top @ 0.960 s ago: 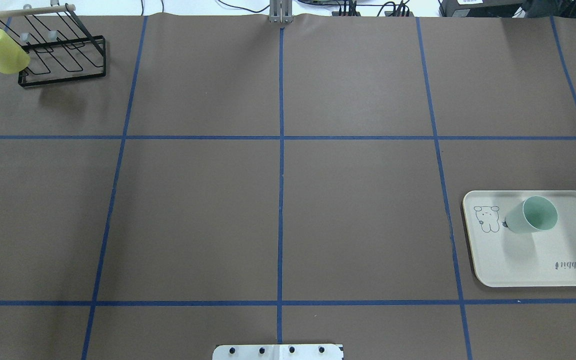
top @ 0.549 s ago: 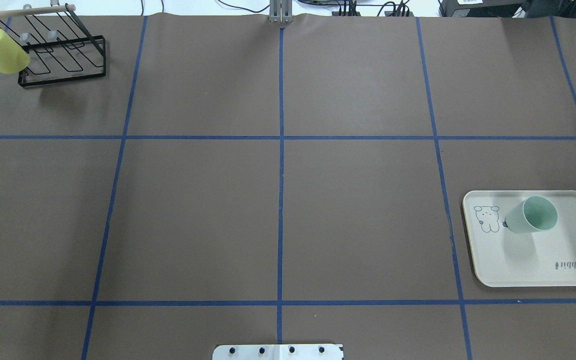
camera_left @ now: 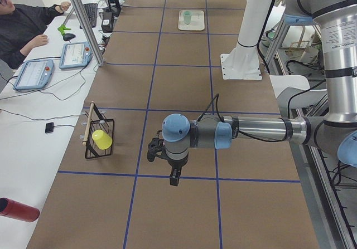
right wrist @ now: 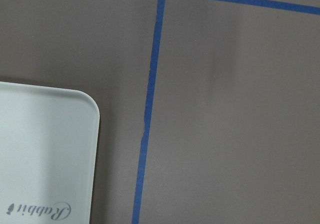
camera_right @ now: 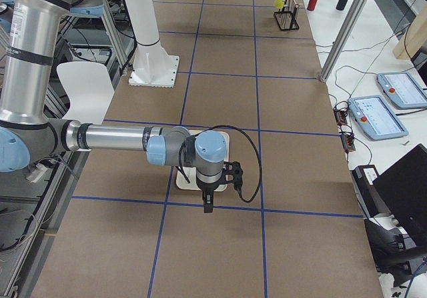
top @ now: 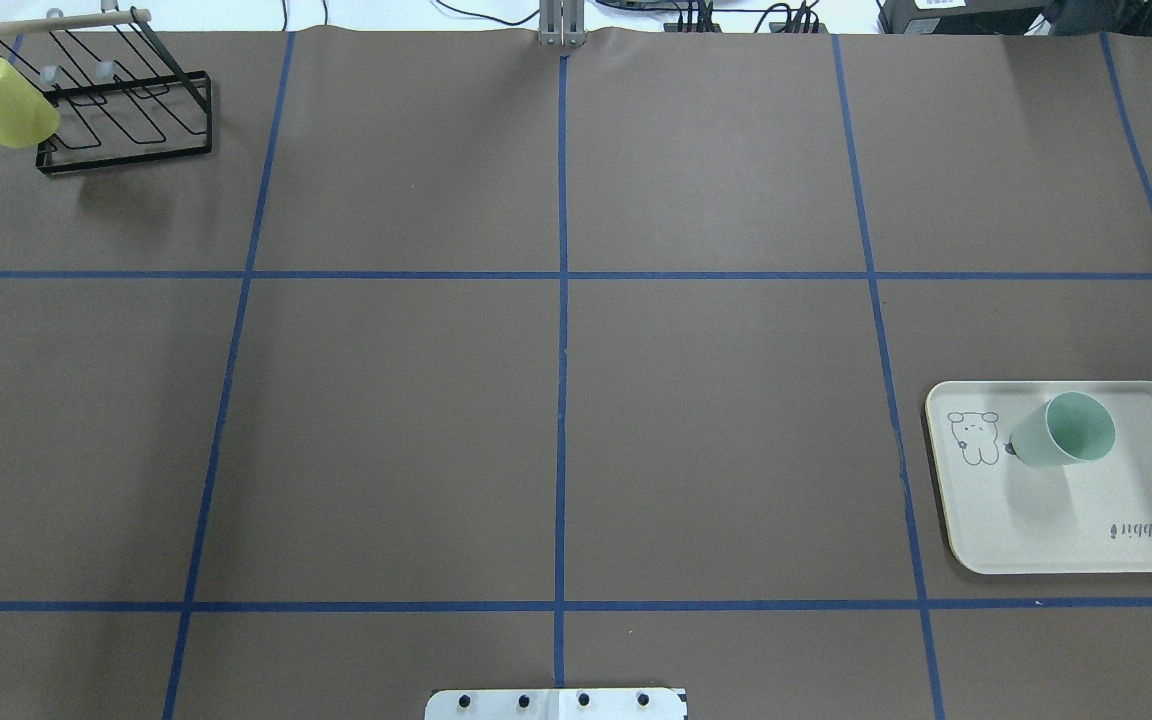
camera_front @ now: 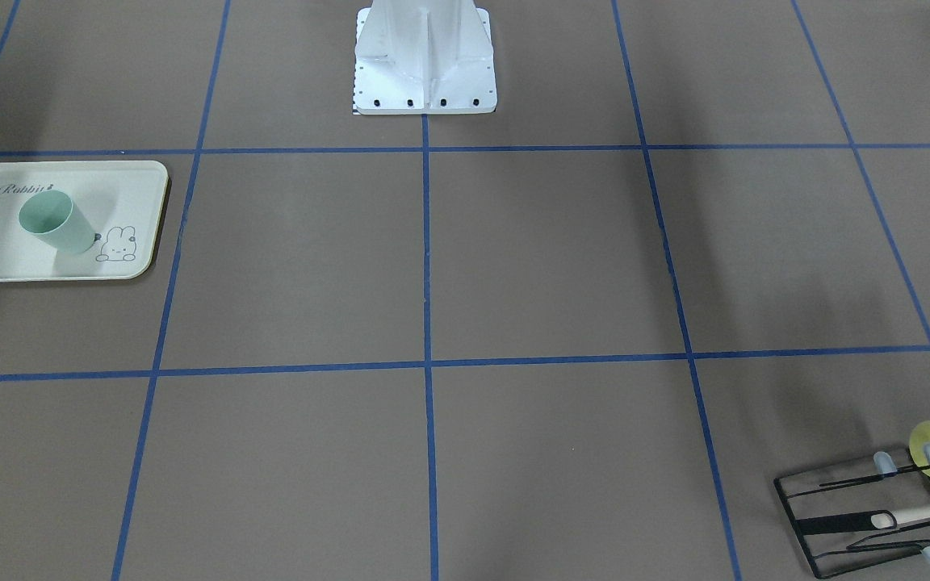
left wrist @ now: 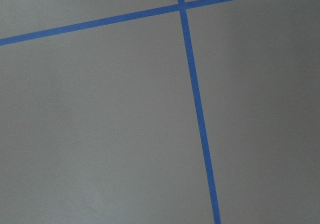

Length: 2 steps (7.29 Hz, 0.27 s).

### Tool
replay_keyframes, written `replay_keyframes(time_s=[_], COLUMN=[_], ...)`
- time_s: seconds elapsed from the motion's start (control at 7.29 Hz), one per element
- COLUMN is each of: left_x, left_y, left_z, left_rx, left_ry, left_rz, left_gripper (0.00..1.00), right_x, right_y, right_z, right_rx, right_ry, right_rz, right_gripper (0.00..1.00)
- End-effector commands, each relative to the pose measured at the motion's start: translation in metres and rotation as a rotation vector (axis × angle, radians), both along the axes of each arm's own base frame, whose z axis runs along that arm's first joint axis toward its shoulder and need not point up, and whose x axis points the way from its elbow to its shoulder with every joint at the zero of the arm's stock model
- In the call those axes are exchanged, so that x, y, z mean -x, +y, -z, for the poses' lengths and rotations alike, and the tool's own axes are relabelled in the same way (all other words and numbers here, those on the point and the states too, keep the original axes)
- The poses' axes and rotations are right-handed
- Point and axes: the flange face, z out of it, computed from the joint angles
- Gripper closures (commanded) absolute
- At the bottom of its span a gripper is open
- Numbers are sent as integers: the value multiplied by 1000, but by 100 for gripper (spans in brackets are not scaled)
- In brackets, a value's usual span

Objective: Left arm grabs green cup and hands to right arm on tray

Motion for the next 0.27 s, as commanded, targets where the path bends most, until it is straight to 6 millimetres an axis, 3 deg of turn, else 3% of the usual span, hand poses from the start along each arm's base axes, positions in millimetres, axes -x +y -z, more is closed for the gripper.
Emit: replay_keyframes(time_s=[0.0, 0.14], left_x=[0, 0], left_y=[-1, 0], left_z=[1, 0], left_rx=[-2, 0], left_ry=[0, 0], left_rz=[0, 0], left_gripper=[0, 0], right_x=[0, 0], right_y=[-1, -1], right_z=[2, 2], right_rx=[-4, -4], right_ry=[0, 0], right_rz=[0, 0], right_gripper=[0, 0])
